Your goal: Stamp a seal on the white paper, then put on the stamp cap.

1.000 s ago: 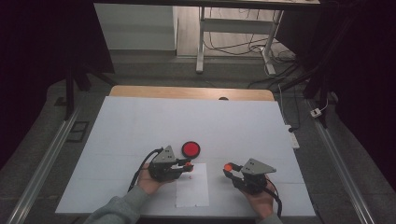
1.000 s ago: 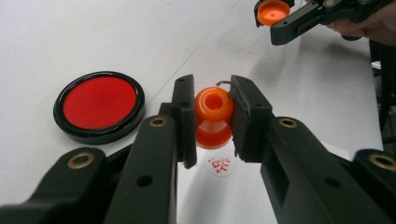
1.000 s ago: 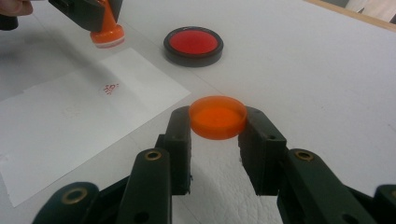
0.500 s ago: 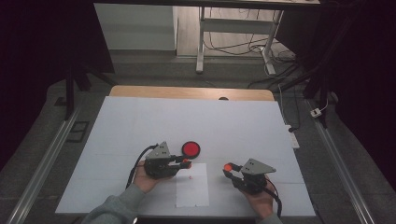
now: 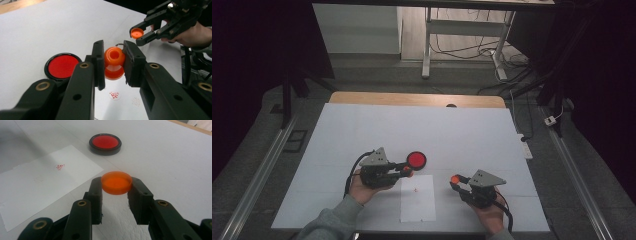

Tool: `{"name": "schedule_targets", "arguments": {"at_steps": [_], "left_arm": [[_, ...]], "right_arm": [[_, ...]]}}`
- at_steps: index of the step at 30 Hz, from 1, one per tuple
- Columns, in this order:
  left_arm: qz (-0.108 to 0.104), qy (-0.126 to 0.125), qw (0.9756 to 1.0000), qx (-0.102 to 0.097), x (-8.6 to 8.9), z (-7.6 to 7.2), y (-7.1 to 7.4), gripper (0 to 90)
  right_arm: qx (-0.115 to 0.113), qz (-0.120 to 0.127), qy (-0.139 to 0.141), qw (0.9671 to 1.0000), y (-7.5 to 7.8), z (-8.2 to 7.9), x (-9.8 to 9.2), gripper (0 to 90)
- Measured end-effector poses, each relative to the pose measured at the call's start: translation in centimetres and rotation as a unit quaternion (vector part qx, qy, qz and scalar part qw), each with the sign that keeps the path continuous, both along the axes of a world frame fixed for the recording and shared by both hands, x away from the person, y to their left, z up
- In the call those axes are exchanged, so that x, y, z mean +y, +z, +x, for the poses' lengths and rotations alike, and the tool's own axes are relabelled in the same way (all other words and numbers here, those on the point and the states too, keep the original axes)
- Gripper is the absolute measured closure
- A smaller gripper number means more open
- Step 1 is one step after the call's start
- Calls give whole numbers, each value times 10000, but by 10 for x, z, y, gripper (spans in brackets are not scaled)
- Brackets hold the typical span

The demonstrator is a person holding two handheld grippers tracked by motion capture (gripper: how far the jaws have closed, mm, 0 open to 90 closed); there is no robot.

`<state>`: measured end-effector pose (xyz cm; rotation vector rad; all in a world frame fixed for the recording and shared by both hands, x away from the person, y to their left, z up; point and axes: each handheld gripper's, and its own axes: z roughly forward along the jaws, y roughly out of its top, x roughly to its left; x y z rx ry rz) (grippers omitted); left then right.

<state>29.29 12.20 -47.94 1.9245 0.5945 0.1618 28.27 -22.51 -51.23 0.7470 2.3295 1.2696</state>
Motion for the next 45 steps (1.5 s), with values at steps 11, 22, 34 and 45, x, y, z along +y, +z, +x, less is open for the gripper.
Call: {"name": "schedule_targets", "arguments": {"at_steps": [11, 22, 34, 45], "left_arm": [[-135, 97, 9999, -12, 10, 2, 10, 722], [-147, 69, 9999, 0, 8, 2, 13, 722], [-101, 65, 9999, 14, 5, 2, 11, 721], [-84, 49, 9999, 44, 4, 3, 9, 720]], "right_arm": [[19, -13, 22, 10000, -1, 1, 3, 643], [32, 10, 41, 10000, -2, 1, 5, 643], [43, 32, 113, 9999, -2, 1, 11, 643], [76, 42, 341, 9994, -3, 0, 26, 643]]}}
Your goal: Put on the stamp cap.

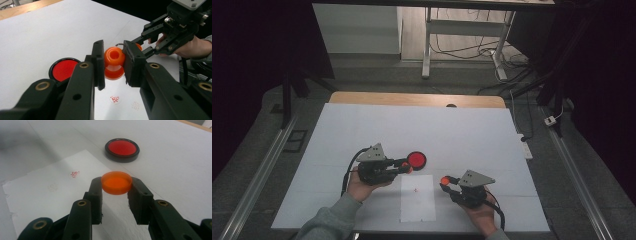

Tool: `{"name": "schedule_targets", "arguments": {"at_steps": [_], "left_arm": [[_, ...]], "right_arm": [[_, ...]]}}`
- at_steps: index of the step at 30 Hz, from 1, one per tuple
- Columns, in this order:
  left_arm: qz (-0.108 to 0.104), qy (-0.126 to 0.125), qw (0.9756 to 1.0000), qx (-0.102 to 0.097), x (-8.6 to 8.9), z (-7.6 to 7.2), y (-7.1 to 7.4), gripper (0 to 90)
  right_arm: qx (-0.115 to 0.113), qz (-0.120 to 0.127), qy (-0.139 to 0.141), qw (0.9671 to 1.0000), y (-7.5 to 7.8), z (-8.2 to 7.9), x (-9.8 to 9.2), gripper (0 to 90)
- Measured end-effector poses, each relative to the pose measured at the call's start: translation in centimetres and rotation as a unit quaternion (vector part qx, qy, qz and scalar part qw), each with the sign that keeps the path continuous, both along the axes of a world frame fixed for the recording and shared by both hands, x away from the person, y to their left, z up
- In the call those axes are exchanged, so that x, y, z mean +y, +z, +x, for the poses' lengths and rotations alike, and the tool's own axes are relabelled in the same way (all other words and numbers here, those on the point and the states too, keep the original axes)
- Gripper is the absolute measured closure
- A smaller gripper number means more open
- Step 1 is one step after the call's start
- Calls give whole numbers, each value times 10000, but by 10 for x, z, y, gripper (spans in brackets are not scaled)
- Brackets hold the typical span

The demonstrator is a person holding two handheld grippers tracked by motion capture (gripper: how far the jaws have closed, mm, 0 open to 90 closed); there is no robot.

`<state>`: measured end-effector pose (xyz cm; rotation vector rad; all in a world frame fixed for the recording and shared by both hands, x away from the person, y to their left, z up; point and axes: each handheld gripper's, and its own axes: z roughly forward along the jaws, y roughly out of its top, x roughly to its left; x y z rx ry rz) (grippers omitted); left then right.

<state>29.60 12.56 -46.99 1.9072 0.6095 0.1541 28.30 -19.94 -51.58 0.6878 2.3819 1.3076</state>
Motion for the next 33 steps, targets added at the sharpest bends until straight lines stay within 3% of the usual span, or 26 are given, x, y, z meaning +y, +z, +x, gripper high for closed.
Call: {"name": "schedule_targets", "arguments": {"at_steps": [33], "left_arm": [[55, -89, 9999, 67, -6, 2, -4, 719]], "right_arm": [[21, 7, 388, 9992, -6, -2, 33, 643]]}}
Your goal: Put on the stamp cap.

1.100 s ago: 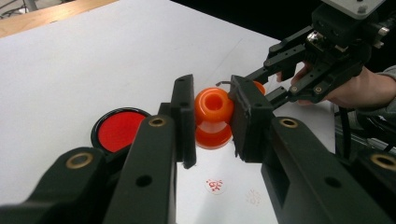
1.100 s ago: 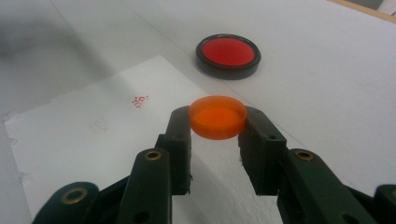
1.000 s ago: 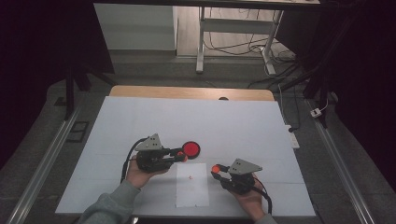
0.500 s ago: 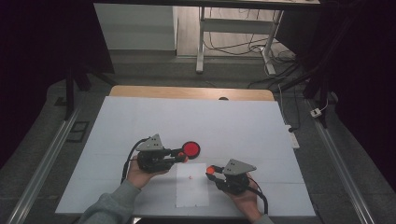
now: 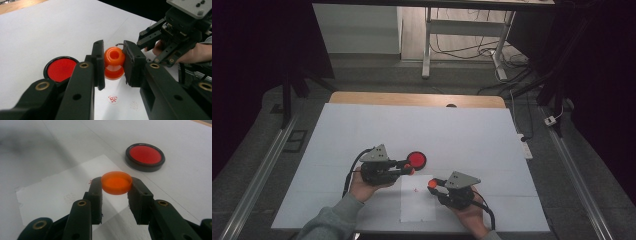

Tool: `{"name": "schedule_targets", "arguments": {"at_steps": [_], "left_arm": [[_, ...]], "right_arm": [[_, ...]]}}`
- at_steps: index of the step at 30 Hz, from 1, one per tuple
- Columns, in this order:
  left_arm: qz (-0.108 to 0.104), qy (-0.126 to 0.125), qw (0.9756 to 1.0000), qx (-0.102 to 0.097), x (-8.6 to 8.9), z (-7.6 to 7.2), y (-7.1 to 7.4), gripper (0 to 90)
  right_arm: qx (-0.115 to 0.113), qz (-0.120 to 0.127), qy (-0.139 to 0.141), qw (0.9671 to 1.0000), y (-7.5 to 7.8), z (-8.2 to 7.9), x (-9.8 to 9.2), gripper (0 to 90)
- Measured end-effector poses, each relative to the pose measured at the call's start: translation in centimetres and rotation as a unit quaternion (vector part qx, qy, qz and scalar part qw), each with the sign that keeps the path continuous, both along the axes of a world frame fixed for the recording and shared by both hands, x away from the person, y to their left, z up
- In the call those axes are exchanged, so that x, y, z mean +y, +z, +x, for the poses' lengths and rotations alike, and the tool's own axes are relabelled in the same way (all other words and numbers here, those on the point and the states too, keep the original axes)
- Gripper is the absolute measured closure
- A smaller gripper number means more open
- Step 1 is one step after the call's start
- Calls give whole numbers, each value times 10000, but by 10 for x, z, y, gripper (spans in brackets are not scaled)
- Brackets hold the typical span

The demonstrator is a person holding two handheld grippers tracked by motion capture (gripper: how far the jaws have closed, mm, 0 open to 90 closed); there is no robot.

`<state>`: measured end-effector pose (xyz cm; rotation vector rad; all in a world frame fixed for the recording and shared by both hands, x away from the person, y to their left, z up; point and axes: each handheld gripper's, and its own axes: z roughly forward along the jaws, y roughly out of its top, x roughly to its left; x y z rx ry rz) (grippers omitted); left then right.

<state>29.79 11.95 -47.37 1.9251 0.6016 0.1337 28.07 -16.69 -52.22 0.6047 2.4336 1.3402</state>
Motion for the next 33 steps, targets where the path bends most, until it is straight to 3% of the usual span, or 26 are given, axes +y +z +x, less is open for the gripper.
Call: {"name": "schedule_targets", "arguments": {"at_steps": [9, 33], "left_arm": [[0, -11, 10000, 9, -2, 0, 0, 719], [24, -172, 9998, 40, -15, -1, -3, 719]], "right_arm": [[-12, -68, 132, 9999, -2, -2, 13, 643], [3, -51, 307, 9995, -3, -6, 23, 642]]}}
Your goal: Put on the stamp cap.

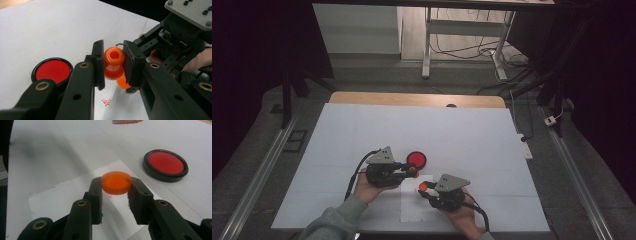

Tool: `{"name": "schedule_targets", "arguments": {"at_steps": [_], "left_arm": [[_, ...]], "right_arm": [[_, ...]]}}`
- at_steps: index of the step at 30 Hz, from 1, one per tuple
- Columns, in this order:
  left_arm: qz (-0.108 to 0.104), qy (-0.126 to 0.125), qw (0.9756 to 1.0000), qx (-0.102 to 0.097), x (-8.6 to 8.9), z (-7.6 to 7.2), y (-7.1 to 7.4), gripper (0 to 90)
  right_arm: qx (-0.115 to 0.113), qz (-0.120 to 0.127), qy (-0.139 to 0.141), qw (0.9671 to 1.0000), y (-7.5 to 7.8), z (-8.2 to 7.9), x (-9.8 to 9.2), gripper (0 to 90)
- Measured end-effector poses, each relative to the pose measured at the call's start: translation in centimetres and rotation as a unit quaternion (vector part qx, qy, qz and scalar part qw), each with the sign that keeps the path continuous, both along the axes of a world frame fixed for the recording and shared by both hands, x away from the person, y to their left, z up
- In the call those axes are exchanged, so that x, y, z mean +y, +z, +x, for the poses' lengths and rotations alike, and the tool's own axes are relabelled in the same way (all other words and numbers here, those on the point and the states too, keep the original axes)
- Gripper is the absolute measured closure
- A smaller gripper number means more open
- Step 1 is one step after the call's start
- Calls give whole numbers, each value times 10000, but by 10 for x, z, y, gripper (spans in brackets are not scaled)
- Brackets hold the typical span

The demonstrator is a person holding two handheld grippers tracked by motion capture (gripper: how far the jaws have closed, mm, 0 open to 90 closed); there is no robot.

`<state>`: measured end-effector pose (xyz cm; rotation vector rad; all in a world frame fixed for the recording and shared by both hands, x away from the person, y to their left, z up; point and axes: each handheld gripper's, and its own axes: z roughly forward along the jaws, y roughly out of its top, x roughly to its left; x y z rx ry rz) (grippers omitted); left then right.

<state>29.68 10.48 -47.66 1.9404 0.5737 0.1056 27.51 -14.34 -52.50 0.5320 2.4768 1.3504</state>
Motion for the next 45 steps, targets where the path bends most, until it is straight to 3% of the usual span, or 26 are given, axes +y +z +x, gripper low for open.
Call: {"name": "schedule_targets", "arguments": {"at_steps": [16, 19, 24, 45], "left_arm": [[41, -98, 9999, 26, -7, -2, -2, 719], [47, -136, 9999, 44, -9, -2, -3, 719], [41, -191, 9998, 98, -13, -3, -6, 719], [257, -320, 9990, 174, -23, -4, -16, 719]], "right_arm": [[-2, 31, 20, 10000, -1, -1, 2, 642], [-16, -51, -9, 10000, 0, -1, 1, 642], [10, 34, 14, 10000, 0, 0, 1, 642], [6, 27, -25, 10000, 1, -1, 0, 642]]}}
